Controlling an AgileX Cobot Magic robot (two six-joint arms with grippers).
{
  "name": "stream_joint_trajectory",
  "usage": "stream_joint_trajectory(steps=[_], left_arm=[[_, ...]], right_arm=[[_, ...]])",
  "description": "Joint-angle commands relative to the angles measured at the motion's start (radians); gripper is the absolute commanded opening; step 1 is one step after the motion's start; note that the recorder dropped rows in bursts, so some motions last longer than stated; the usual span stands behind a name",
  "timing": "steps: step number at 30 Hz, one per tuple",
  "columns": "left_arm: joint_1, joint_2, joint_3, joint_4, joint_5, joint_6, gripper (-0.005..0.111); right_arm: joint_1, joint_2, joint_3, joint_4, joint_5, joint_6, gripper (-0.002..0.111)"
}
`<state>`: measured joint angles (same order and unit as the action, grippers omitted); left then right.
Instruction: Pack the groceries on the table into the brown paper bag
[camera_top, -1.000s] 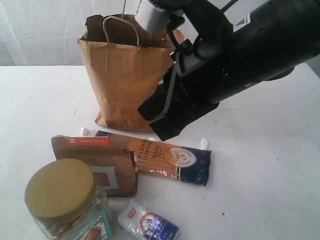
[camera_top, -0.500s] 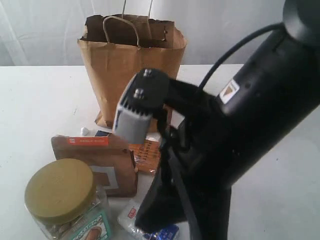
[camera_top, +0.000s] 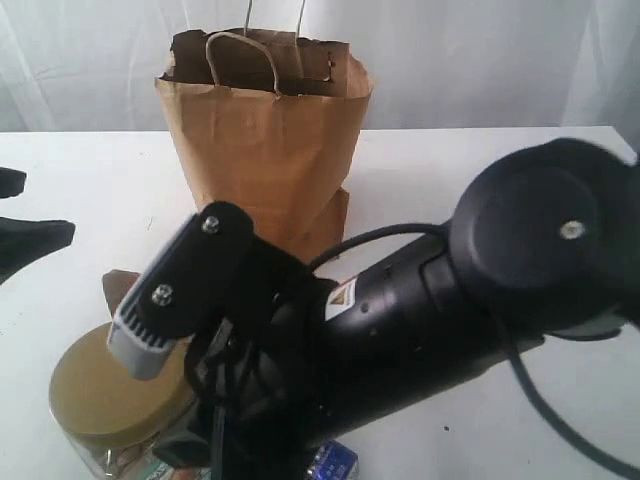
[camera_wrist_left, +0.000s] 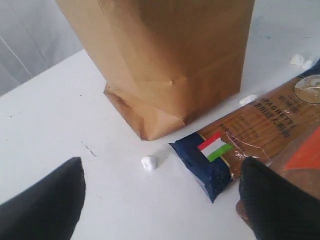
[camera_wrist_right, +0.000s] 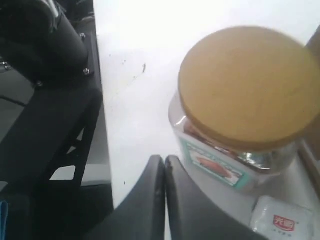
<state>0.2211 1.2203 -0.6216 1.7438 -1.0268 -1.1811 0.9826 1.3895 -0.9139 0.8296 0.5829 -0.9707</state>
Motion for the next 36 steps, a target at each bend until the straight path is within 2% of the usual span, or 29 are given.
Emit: stream_joint_trajectory(steps=[1,5,7,8,10,11,12,13,15,16,17,18,21,25,29,36], left_arm=[[-0.007,-0.007,0.016,0.001,-0.06,-0.027,0.084],[-0.007,-0.069,0.016,0.001,-0.152,-0.059,0.083],[-0.007,-0.112,0.016,0.001,-0.097,-0.1,0.081],[-0.007,-0.128,0.016,0.001,-0.044,-0.148,0.076],[-0.007,-0.168,0.016,0.001,0.179,-0.335,0.04],[-0.007,-0.182,0.016,0.001,0.356,-0.482,0.008],[-0.007,-0.187,0.016,0.001,0.481,-0.524,0.001],[-0.007,-0.19,0.016,0.001,0.634,-0.601,0.0],[-0.007,-0.192,0.016,0.001,0.941,-0.873,0.0],[-0.007,-0.192,0.016,0.001,1.076,-0.938,0.0],[-0.007,-0.192,0.016,0.001,1.189,-0.935,0.0],[-0.007,-0.192,0.016,0.001,1.232,-0.891,0.0],[-0.015,-0.207,0.016,0.001,1.217,-0.729,0.0],[-0.081,-0.298,0.049,-0.033,1.191,-0.759,0.0],[-0.134,-0.502,0.106,0.001,1.157,-0.752,0.0],[-0.136,-0.881,0.173,0.001,1.119,-0.748,0.0]], right_arm=[[0.029,0.077,0.008,0.018,0.0,-0.02,0.0],[0.034,0.056,0.006,0.016,-0.014,-0.02,0.0],[0.034,0.01,0.006,0.01,-0.067,-0.02,0.0],[0.034,-0.002,0.006,0.007,-0.096,-0.02,0.0],[0.034,-0.019,0.004,0.007,-0.155,-0.02,0.002],[0.034,-0.017,-0.008,0.007,-0.149,-0.02,0.01],[0.034,-0.01,-0.028,0.007,-0.127,-0.02,0.02],[0.034,0.003,-0.049,0.005,-0.098,0.009,0.033],[0.034,0.036,-0.11,-0.073,-0.064,0.162,0.058],[0.034,0.057,-0.152,-0.174,-0.03,0.246,0.066],[0.034,0.085,-0.21,-0.303,0.025,0.327,0.067],[0.034,0.11,-0.256,-0.396,0.073,0.386,0.066],[0.034,0.178,-0.375,-0.548,0.229,0.502,0.066],[0.034,0.244,-0.473,-0.654,0.371,0.535,0.066],[0.034,0.247,-0.501,-0.642,0.354,0.483,0.066],[0.034,0.238,-0.506,-0.641,0.316,0.471,0.066]])
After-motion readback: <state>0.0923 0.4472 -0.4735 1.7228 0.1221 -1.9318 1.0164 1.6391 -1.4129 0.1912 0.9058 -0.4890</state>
